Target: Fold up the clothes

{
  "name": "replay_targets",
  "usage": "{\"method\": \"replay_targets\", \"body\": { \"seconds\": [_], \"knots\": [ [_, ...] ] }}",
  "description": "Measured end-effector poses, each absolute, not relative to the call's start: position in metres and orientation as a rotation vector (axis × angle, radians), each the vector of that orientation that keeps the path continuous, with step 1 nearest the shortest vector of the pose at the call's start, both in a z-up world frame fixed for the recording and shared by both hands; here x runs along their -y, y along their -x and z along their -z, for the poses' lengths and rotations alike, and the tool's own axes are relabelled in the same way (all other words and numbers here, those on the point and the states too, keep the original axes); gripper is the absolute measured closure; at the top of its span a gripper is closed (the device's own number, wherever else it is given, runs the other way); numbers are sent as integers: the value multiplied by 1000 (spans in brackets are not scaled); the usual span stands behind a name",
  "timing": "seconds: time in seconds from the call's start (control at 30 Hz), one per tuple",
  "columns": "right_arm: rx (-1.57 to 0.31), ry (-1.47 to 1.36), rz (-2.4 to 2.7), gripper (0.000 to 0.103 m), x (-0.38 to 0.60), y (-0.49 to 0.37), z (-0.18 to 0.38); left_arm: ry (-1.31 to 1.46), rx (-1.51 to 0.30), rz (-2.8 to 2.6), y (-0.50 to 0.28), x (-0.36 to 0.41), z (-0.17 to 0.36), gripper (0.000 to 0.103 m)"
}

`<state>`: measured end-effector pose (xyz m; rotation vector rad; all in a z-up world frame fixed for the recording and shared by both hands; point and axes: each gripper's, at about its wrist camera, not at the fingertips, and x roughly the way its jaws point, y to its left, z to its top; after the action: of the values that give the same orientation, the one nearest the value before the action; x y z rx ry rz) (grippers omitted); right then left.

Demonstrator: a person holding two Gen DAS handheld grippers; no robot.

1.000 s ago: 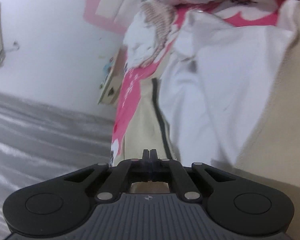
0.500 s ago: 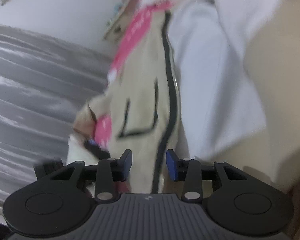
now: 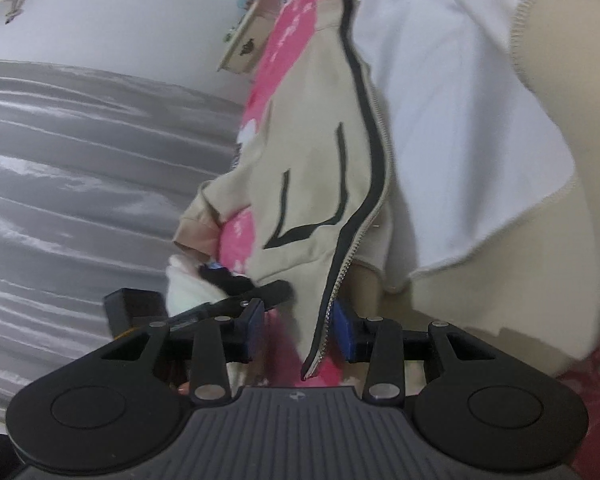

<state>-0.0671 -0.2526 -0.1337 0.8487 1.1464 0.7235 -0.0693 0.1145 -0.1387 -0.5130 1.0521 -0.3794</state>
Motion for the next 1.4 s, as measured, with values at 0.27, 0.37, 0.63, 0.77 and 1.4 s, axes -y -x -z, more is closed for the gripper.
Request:
{"method": "replay_targets", "body": {
  "seconds": [0.27, 0.37, 0.63, 0.77, 1.4],
  "knots": [
    [-1229, -873, -722, 61, 236, 74, 156, 539, -1053, 379, 69, -118, 140, 35],
    [-1240, -848, -704, 63, 231, 77, 162, 543, -1051, 383, 69, -118, 141, 35],
    [-1160, -770, -724, 95, 206, 64, 145, 548, -1018, 403, 83, -123, 123, 35],
    [-1016, -832, -727, 96, 229, 38, 116, 543, -940, 489, 104, -137, 99, 34],
    [-950, -1028, -508, 95, 293, -22, 132, 90, -889, 314, 80, -67, 138, 59]
  ]
}}
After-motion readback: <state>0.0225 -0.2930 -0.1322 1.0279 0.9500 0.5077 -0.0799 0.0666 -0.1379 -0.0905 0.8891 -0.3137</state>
